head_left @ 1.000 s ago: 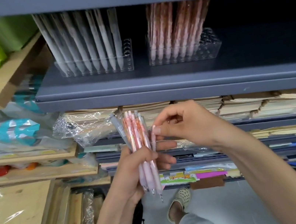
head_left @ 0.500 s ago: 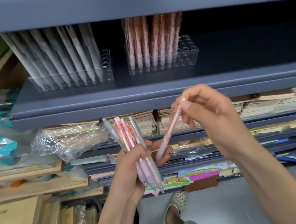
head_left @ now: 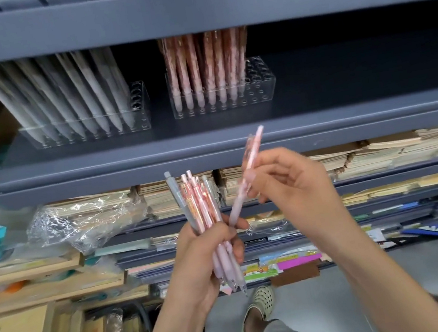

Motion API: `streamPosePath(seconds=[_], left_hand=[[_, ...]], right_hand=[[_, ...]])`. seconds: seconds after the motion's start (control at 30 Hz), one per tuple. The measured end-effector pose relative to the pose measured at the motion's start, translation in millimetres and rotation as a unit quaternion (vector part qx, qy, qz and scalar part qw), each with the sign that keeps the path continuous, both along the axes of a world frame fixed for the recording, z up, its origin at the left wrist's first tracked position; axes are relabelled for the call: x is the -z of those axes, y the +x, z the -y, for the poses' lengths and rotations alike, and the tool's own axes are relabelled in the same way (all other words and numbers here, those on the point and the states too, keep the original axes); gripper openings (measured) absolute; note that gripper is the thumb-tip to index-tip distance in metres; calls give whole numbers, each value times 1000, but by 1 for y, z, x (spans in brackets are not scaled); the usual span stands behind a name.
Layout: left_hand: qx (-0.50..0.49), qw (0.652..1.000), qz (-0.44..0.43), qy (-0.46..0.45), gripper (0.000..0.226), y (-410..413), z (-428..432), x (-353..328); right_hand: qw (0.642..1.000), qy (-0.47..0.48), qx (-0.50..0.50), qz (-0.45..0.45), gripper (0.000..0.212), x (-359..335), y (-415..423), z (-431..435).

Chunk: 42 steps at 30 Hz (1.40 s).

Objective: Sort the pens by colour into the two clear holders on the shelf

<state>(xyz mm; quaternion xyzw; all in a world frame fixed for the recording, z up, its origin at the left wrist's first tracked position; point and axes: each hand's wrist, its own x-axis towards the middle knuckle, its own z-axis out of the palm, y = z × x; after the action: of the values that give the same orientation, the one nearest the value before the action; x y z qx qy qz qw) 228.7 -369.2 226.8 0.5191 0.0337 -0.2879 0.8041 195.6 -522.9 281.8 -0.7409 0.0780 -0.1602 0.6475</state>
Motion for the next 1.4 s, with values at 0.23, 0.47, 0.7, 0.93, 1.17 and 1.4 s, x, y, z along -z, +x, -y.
streamPosePath(seconds=[0.23,0.47,0.7,0.93,1.17,1.4], left_hand=[[-38,999,-17,-19,31,4,-9,1],[-63,998,-7,-30,28,7,-20,-1],[-73,997,-12,-14,31,9,-29,1],[-107,994,-32,10,34,9,-40,2],[-110,994,-7,14,10,6,-43,-3],[-84,996,37,-8,19,0,-51,-11]], right_hand=[[978,-24,143,149,14,-41,42,47],[943,-49,229,235,20,-53,100,66],[949,-148,213,179,26,-32,132,70],[930,-268,221,124,35,-29,138,65],[924,-295,230,85,33,-31,143,64],[933,-129,270,198,28,-30,101,34]])
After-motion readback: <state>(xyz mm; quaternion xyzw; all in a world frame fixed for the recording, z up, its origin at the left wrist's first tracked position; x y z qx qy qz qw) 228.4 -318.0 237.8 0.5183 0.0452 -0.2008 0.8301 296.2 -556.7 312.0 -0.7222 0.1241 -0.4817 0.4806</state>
